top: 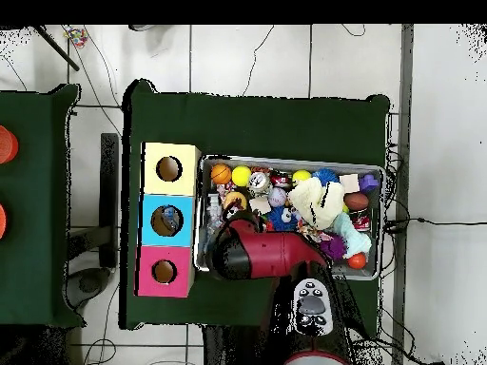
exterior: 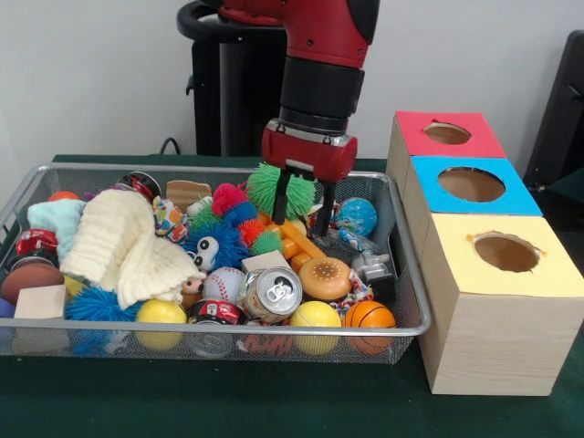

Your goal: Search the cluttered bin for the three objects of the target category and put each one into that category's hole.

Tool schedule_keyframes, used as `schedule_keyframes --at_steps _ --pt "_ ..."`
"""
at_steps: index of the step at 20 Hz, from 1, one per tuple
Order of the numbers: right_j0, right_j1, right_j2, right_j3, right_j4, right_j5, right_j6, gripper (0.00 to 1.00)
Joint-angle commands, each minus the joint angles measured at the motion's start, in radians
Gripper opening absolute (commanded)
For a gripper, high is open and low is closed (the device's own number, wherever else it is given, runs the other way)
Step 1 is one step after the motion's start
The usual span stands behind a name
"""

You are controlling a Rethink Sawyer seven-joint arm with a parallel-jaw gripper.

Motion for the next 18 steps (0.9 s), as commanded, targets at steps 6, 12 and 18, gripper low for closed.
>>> schedule_keyframes --at_steps 6,12,18 --pt "0.130 0.239 -0.125 -0.028 0.149 -0.158 0.214 1.00" --pt "0.154 0.219 -0.126 0.024 0.197 -0.178 0.207 1.00" --pt "0.158 0.191 -0.116 0.056 0.212 -0.187 0.198 1.00"
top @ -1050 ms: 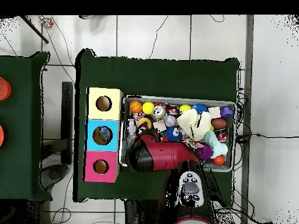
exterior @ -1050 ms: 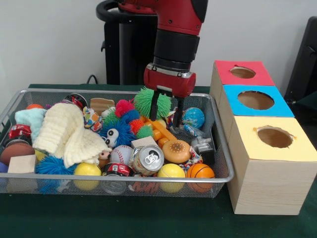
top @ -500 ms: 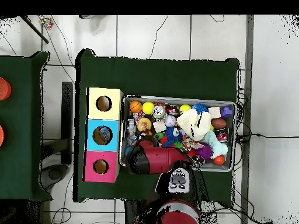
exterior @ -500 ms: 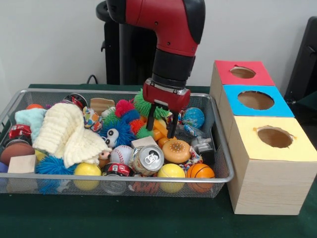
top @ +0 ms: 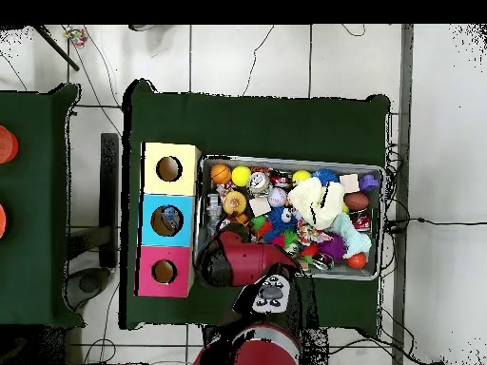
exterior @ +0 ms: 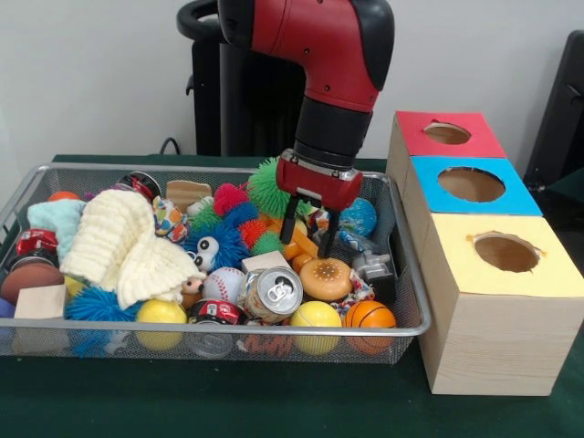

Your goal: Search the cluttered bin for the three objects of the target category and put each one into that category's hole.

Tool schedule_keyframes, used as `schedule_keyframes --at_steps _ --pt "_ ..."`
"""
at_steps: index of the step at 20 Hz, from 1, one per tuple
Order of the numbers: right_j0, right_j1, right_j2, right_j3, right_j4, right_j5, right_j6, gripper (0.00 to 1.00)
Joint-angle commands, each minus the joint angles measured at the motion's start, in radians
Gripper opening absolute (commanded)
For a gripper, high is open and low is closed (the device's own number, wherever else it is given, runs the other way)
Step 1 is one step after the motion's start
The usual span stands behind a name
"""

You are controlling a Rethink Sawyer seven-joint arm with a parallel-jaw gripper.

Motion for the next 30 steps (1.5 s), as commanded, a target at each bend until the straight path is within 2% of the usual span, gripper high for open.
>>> schedule_keyframes --at_steps 1,6,18,24,30 --pt "-0.003 0.003 0.030 0.069 0.074 -0.053 0.194 1.00" --pt "-0.020 -0.053 0.053 0.127 0.056 -0.063 0.188 1.00" --pt "-0.021 -0.098 0.056 0.197 0.057 -0.083 0.184 1.00" --pt "-0.022 -0.098 0.056 0.186 0.065 -0.056 0.165 1.00" --pt "-0.006 -0.072 0.050 0.124 0.097 0.035 0.138 1.00"
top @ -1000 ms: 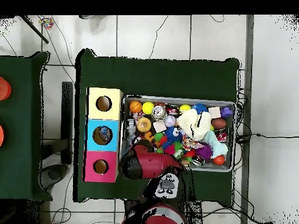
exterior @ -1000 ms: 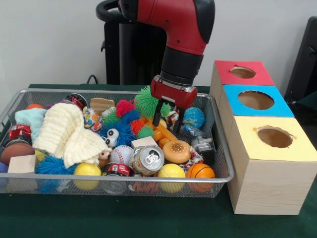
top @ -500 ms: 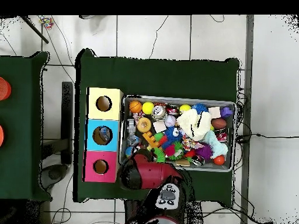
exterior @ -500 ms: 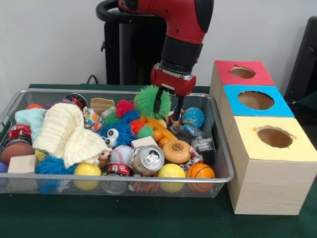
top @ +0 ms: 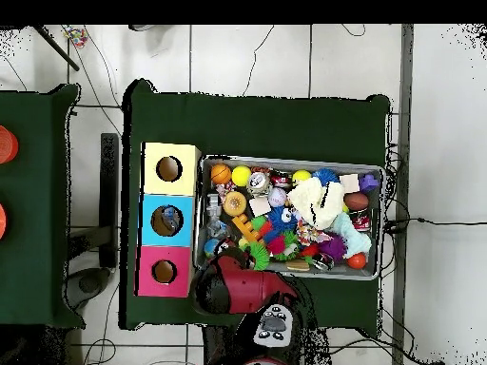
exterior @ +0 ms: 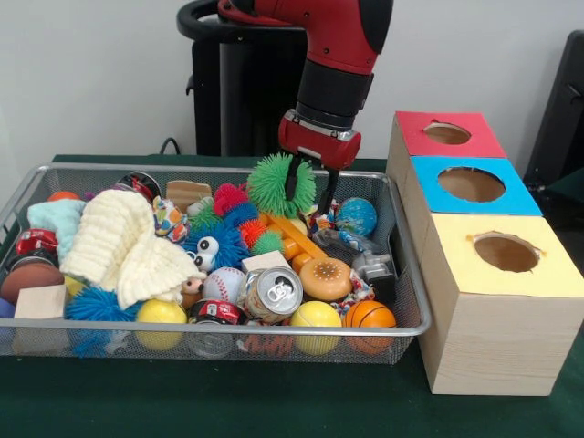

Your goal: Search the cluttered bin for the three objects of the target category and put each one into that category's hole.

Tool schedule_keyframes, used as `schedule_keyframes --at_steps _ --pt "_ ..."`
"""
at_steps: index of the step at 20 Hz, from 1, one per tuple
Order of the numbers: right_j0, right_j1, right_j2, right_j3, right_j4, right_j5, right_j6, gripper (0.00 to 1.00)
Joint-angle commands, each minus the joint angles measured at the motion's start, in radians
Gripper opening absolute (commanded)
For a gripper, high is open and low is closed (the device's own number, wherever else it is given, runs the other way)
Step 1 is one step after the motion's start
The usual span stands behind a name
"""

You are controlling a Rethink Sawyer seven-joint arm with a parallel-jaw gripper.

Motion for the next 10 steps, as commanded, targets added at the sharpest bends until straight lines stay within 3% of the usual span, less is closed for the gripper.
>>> schedule_keyframes --at_steps 1,10 --pt "0.001 0.028 0.048 -0.061 0.084 0.041 0.138 1.00" --pt "0.003 0.037 0.068 -0.111 0.123 0.087 0.105 1.00"
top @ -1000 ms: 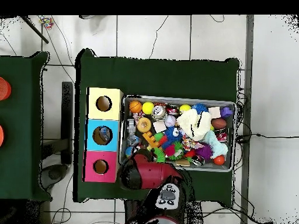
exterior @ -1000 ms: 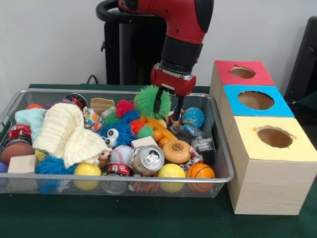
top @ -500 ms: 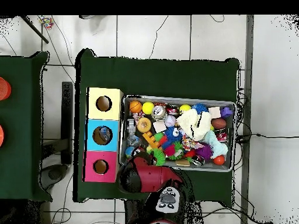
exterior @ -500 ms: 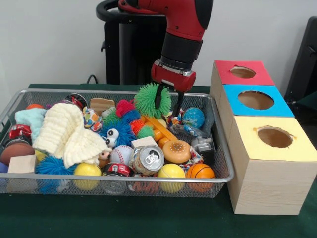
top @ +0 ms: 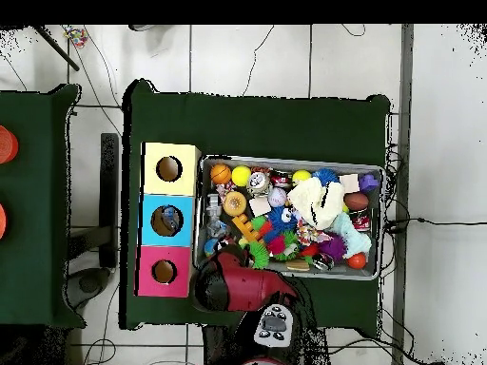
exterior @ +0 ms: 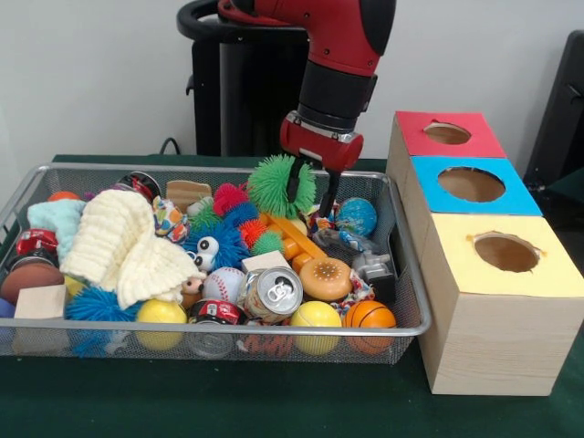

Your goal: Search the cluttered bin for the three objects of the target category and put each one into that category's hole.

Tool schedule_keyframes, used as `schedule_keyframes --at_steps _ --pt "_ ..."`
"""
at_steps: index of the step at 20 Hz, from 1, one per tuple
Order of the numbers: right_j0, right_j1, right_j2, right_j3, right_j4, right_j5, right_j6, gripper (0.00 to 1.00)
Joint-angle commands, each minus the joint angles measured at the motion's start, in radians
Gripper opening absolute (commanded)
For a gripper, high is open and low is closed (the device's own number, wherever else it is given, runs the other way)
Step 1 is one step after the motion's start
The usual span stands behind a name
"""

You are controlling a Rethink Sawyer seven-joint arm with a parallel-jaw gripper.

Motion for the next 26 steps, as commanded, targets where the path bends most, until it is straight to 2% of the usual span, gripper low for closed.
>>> schedule_keyframes --at_steps 1,4,10,16,20,26 --pt "-0.001 0.036 0.067 -0.114 0.072 0.095 0.101 1.00" --pt "0.009 0.047 0.064 -0.131 0.084 0.107 0.098 1.00" --pt "-0.014 0.045 0.139 -0.140 0.092 0.104 0.094 1.00" --pt "0.021 0.067 0.127 -0.155 0.125 0.092 0.112 1.00" --pt "0.035 0.085 0.121 -0.122 0.129 0.025 0.134 1.00" --pt "0.019 0.090 0.137 -0.024 0.111 -0.056 0.174 1.00"
